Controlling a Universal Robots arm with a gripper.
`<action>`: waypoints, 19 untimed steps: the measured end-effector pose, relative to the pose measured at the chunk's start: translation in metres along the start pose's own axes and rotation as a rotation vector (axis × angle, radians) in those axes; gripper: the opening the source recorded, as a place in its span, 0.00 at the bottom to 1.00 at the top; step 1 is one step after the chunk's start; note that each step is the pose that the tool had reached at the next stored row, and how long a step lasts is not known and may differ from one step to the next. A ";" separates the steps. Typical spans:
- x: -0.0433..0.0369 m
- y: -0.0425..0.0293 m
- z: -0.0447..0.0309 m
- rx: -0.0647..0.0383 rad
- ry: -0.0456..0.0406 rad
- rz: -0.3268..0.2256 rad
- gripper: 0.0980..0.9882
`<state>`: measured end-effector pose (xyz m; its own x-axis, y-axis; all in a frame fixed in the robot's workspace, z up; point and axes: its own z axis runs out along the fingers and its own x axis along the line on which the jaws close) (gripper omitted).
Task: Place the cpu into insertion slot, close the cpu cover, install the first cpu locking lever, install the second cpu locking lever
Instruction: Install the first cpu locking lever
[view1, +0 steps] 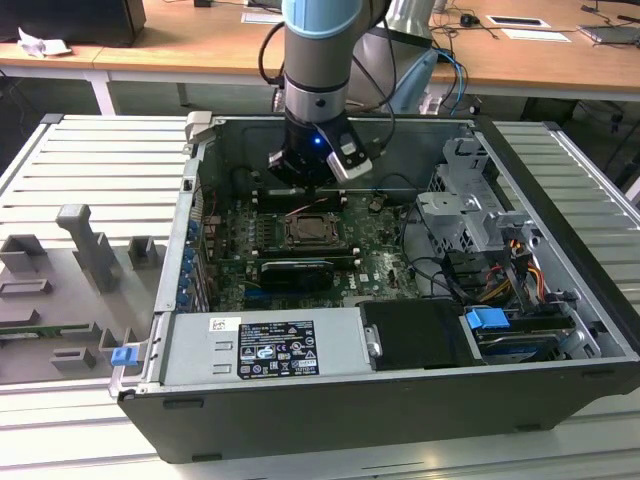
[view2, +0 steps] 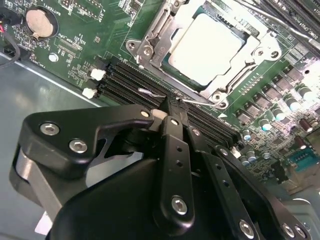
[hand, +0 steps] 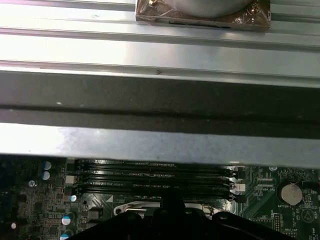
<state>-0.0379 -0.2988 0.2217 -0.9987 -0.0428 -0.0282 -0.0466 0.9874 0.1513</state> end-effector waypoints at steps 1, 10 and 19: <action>-0.0002 -0.0001 0.0005 0.000 0.0000 0.000 0.01; -0.0020 -0.0005 0.0029 0.000 0.0000 0.000 0.01; -0.0053 -0.0008 0.0054 0.000 -0.0001 0.000 0.01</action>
<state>-0.0325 -0.2985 0.2164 -0.9987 -0.0428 -0.0283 -0.0466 0.9874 0.1514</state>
